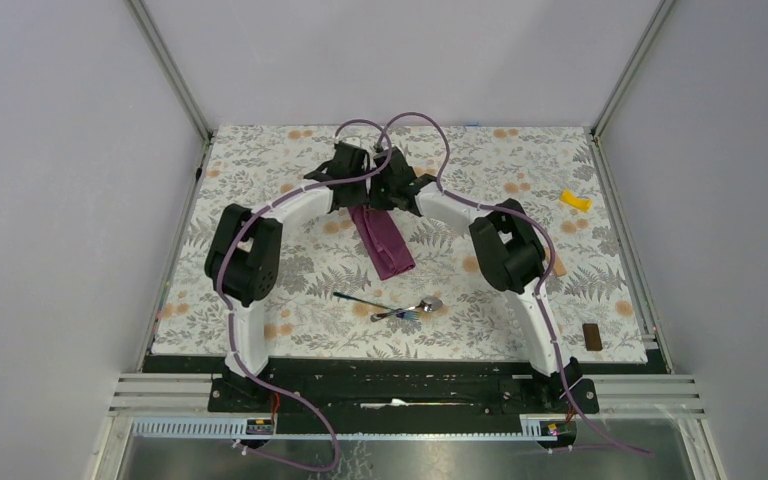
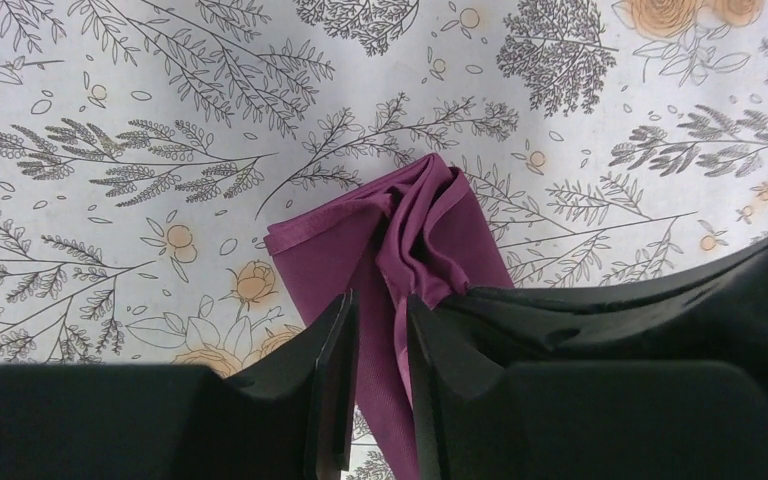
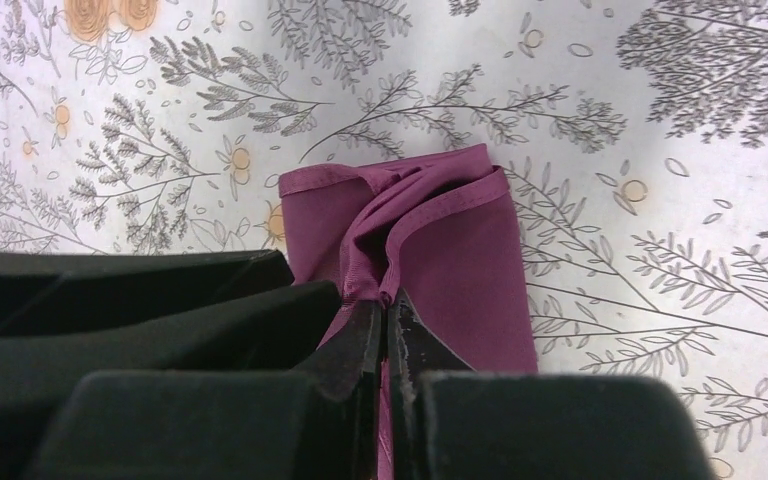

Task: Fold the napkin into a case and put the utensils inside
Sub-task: Stuff the top corner of the smaller-rectangle-folded napkin into the folded napkin.

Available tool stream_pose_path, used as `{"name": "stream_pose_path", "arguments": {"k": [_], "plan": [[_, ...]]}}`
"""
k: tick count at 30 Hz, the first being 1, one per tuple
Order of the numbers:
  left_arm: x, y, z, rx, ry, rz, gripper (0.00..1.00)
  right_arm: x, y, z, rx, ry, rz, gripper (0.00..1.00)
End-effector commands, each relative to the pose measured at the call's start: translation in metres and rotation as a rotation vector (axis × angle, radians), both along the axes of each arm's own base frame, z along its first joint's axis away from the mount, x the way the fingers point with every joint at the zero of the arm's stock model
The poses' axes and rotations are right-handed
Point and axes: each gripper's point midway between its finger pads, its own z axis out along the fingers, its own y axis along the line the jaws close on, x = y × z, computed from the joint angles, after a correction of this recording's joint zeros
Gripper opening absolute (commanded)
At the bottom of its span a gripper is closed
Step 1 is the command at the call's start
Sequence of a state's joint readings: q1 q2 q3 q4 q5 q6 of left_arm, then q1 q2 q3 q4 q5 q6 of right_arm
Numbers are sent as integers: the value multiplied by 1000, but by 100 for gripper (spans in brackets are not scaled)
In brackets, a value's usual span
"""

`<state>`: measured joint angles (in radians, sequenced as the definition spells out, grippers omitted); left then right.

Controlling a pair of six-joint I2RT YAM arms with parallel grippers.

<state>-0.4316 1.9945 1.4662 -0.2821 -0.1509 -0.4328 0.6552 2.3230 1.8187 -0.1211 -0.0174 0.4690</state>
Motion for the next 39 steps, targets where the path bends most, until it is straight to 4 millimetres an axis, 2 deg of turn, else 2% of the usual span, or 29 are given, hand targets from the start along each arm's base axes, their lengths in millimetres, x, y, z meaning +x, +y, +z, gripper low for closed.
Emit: {"name": "stream_pose_path", "arguments": {"k": [1,6,11,15,30,39], "plan": [[14,7,9,102,-80,16,27,11,6,63,118,-93,-16,0],[12,6,6,109,-75,6,22,13,5,65,132,-91,-18,0],[3,3,9,60,-95,-10,34,14,5,63,137,-88,-19,0],[4,6,-3,85,-61,2,30,14,6,62,141,-83,-21,0],[15,2,-12,111,-81,-12,30,14,10,60,155,-75,-8,0],[20,7,-14,141,-94,1,20,14,8,57,153,-71,-9,0]]}}
